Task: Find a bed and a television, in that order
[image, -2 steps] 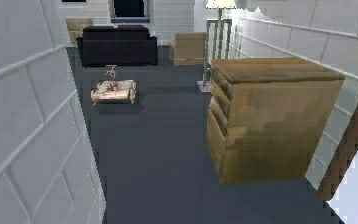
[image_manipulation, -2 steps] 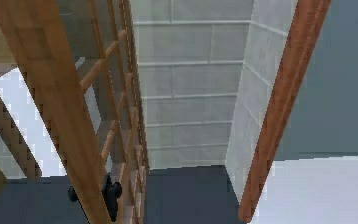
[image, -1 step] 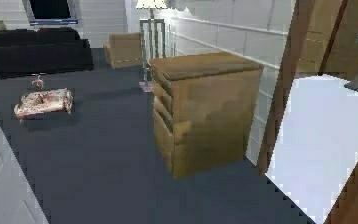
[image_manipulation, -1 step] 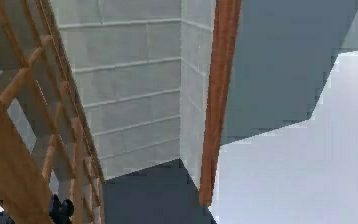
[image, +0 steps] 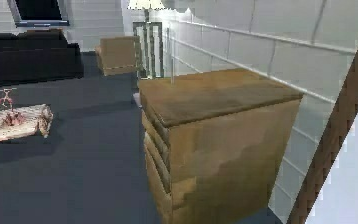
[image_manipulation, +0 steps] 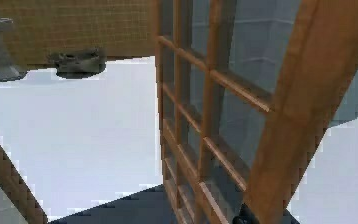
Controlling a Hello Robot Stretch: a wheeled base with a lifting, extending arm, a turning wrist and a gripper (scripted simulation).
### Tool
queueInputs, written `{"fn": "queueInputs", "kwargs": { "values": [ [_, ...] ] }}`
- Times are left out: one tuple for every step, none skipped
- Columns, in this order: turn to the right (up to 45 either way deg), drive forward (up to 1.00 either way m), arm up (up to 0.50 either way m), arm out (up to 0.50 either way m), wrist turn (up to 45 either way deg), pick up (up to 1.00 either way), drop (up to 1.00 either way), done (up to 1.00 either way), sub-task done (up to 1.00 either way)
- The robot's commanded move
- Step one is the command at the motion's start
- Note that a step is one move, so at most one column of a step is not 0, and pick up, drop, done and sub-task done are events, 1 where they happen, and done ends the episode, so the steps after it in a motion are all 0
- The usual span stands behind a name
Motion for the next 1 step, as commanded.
{"fn": "queueInputs", "kwargs": {
  "values": [
    [45.0,0.0,0.0,0.0,0.0,0.0,0.0,0.0,0.0]
  ]
}}
